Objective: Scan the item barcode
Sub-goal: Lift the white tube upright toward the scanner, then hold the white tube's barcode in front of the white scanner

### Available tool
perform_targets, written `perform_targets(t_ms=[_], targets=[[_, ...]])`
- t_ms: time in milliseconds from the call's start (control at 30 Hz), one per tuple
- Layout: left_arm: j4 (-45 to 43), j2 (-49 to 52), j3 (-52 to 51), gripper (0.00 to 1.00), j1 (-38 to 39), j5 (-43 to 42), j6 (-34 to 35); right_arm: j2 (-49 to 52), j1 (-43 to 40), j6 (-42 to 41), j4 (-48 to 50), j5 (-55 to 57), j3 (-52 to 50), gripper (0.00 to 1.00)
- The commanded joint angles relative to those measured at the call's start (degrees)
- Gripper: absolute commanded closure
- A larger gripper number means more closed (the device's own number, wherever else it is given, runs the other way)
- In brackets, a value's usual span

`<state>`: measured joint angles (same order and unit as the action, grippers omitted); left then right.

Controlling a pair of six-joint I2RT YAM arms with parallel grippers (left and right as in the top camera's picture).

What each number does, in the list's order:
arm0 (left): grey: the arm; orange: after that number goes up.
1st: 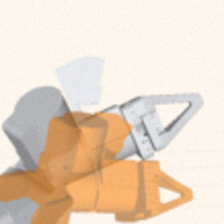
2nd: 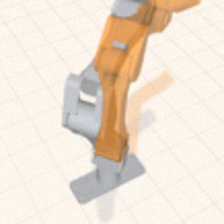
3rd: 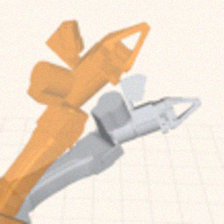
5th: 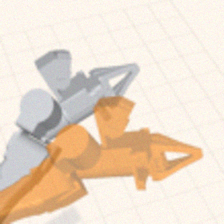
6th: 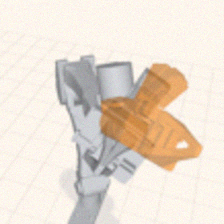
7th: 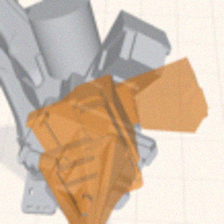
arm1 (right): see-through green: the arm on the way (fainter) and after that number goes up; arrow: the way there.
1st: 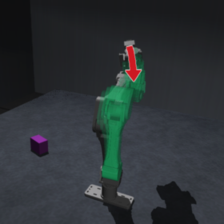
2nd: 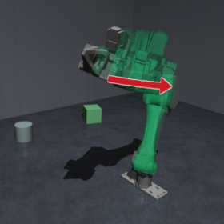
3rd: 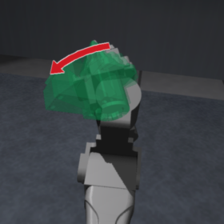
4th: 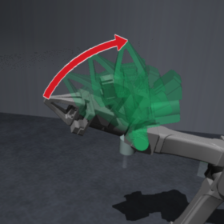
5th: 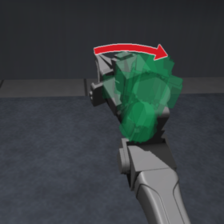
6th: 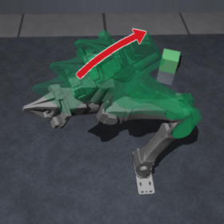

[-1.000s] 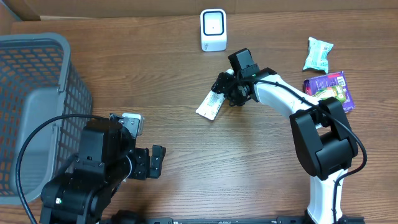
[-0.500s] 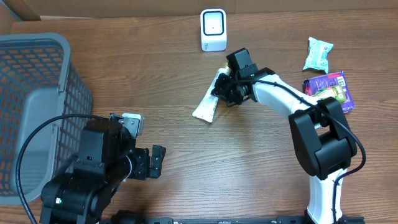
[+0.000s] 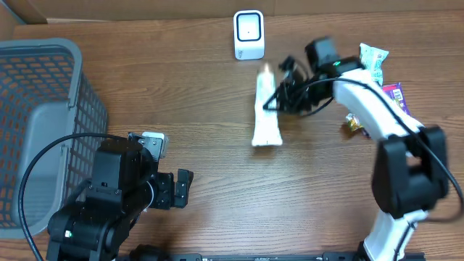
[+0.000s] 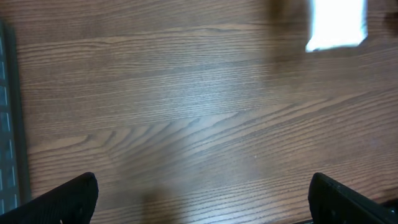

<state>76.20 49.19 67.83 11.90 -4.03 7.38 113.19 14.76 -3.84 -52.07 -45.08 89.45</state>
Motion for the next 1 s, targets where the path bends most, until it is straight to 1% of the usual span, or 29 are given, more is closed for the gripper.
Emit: perform_targets(t_ms=[0, 167, 367, 467, 533, 567, 633, 733, 767, 900, 967], targets=[[-0.2, -0.1, 0.1, 0.00, -0.3, 0.6, 0.5, -9.0, -0.3, 4.7, -0.2, -13.8, 7.2, 0.96], [-0.2, -0.1, 0.1, 0.00, -0.3, 0.6, 0.5, -10.3, -0.4, 2.5, -1.7, -18.2, 12.0, 0.96], [-0.2, -0.1, 0.1, 0.00, -0.3, 0.6, 0.5, -10.3, -0.3, -0.1, -1.7, -18.2, 15.3, 0.96], [-0.2, -0.1, 0.1, 0.00, -0.3, 0.6, 0.5, -10.3, -0.3, -2.6, -1.3, -15.7, 16.4, 0.96], [-0.2, -0.1, 0.1, 0.00, -0.3, 0.6, 0.5, -10.3, -0.2, -8.4, -1.2, -8.3, 17.7, 0.96], [-0.2, -0.1, 0.1, 0.01, -0.3, 0.6, 0.5, -10.3, 0.0, -10.0, -1.5, -4.1, 18.8, 0.96], [-0.2, -0.1, 0.1, 0.00, -0.3, 0.6, 0.5, -10.3, 0.8, -11.5, -2.8, 3.6, 21.6, 0.96], [-0.2, -0.1, 0.1, 0.00, -0.3, 0.6, 0.5, -10.3, 3.1, -12.5, -5.6, 19.7, 27.2, 0.96], [-0.2, -0.1, 0.1, 0.00, -0.3, 0.6, 0.5, -10.3, 3.7, -12.5, -6.0, 23.5, 28.3, 0.96], [-0.2, -0.1, 0.1, 0.00, -0.3, 0.6, 0.5, -10.3, 8.1, -12.2, -6.0, 52.5, 31.7, 0.96], [-0.2, -0.1, 0.1, 0.01, -0.3, 0.6, 0.5, -9.6, 10.4, -9.7, -4.4, 64.5, 31.7, 0.96]])
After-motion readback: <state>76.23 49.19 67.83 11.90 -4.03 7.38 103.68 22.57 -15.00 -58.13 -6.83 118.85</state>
